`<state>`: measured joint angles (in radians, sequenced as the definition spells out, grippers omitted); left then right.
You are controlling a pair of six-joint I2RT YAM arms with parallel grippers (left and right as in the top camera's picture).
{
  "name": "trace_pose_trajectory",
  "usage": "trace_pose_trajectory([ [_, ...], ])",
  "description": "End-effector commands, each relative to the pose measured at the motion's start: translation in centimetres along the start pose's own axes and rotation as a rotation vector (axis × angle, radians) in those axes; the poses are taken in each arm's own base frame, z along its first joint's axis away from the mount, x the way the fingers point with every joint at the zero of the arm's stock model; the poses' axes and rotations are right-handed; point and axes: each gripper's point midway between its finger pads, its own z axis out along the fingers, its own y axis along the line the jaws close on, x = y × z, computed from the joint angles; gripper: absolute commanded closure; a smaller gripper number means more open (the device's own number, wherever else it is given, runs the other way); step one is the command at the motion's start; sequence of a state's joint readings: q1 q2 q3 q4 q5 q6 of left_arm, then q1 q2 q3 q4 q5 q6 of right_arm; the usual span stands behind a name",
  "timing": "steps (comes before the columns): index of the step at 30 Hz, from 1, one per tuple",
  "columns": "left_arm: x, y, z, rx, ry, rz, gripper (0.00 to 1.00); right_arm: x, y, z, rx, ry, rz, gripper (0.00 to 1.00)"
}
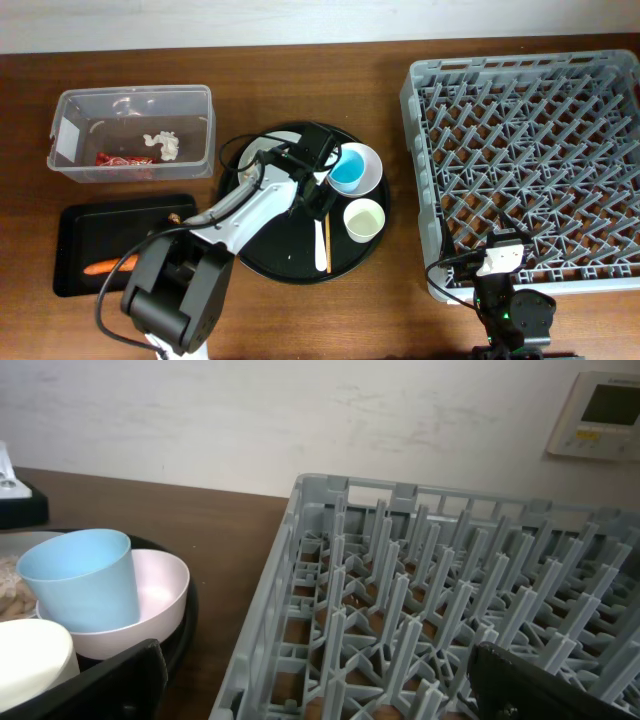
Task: Sort waste into correct bins and load items into the dishwasher rack
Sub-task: 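Reach the left gripper to the white plate and grip its rim, then lift the plate and move it toward the black tray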
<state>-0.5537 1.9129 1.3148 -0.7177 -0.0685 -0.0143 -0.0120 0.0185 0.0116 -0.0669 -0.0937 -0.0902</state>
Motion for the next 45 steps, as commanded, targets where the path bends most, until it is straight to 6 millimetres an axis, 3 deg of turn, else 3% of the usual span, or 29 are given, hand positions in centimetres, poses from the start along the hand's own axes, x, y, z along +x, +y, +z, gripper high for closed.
trace_pose_trajectory([
  [1,0.0,0.1,0.6,-0.011,0.008,0.022,0.33,0.3,0.1,0.0,-0.002,0.005,-0.007,0.01],
  [4,-0.3,0.0,0.8,-0.011,-0.004,0.021,0.4,0.3,0.1,0.0,-0.002,0.005,-0.007,0.01],
  [7,1.3,-0.1,2.8,-0.011,0.066,0.025,0.41,0.3,0.1,0.0,-0.002,0.005,-0.007,0.02],
  [11,1.0,-0.1,2.9,-0.011,0.054,0.025,0.44,0.3,0.1,0.0,-0.002,0.005,-0.007,0.01],
  [12,1.0,-0.1,2.9,-0.011,0.055,0.025,0.51,0.3,0.1,0.0,-0.002,0.005,-0.007,0.01],
  [18,1.2,1.5,2.8,-0.078,0.064,0.017,0.55,0.3,0.1,0.0,-0.002,0.005,-0.007,0.01],
  [23,1.4,0.4,2.9,-0.018,0.068,0.016,0.62,0.3,0.1,0.0,-0.002,0.005,-0.007,0.01],
  [28,2.8,0.1,3.4,-0.001,0.11,0.018,0.66,0.3,0.1,0.0,-0.002,0.005,-0.007,0.01],
  [34,2.0,0.1,3.1,-0.002,0.086,0.001,0.71,0.3,0.1,0.0,-0.002,0.005,-0.007,0.02],
  [37,2.0,0.1,3.1,-0.001,0.088,0.002,0.86,0.3,0.1,0.0,-0.002,0.005,-0.007,0.01],
  [43,1.8,0.2,2.3,-0.002,0.073,0.001,0.92,0.3,0.1,0.0,-0.002,0.005,-0.007,0.01],
  [45,1.8,0.2,2.3,-0.002,0.076,0.001,0.99,0.3,0.1,0.0,-0.002,0.005,-0.007,0.01],
])
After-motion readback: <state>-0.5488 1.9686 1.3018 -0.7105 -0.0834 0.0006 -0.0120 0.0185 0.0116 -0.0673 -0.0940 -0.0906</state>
